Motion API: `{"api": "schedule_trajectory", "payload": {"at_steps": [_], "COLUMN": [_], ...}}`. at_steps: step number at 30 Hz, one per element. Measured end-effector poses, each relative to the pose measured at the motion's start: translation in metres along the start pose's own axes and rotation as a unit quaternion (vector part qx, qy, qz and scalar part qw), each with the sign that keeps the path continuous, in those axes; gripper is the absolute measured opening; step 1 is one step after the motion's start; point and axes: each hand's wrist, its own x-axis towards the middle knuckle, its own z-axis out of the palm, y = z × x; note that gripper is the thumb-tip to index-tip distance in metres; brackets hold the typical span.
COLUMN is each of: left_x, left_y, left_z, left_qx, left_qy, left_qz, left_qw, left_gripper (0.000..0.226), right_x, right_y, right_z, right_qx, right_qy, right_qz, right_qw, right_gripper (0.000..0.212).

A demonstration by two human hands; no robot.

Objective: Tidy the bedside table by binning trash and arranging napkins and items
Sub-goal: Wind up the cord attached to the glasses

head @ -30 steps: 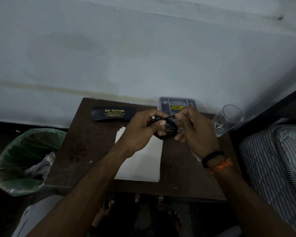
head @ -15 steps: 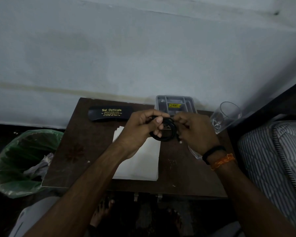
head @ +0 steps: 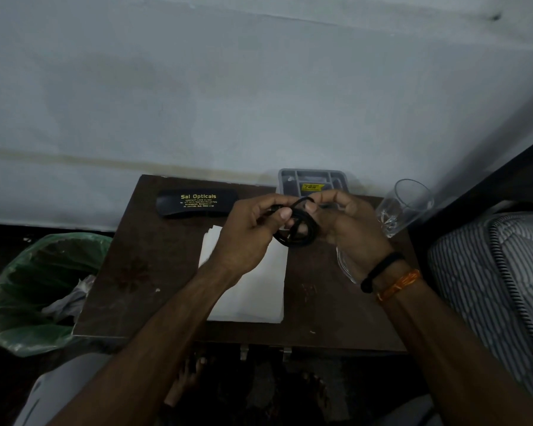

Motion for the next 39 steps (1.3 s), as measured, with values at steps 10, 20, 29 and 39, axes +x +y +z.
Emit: {"api": "schedule_trajectory", "payload": {"at_steps": [10, 20, 29, 39], "left_x": [0.000, 0.000, 0.002, 0.000], "left_y": [-0.003, -0.001, -0.003, -0.006], "left_z": [-0.003, -0.003, -0.001, -0.002], "left_qx": [-0.019, -0.050, -0.031, 0.110], "left_qy": [0.107, 0.115, 0.147, 0.176], "left_qz": [-0.032, -0.074, -0.069, 0.060], "left_qw": [0.994, 0.989, 0.986, 0.976], "left_gripper": [0.030, 0.030, 0.031, 0.023], "right_x": [-0.007, -0.018, -0.025, -0.031], "right_y": [-0.003, 0.008, 0.004, -0.002], "right_z": [0.009, 0.028, 0.034, 0.041], "right_qx": [-0.086, -0.297, -0.425, -0.358], "right_qy": [-0.110, -0.007, 0.140, 0.083], "right_qz": [-0.023, -0.157, -0.294, -0.324], "right_qw": [0.990, 0.942, 0.845, 0.872], "right_gripper": [0.020, 0.067, 0.010, 0.007]}}
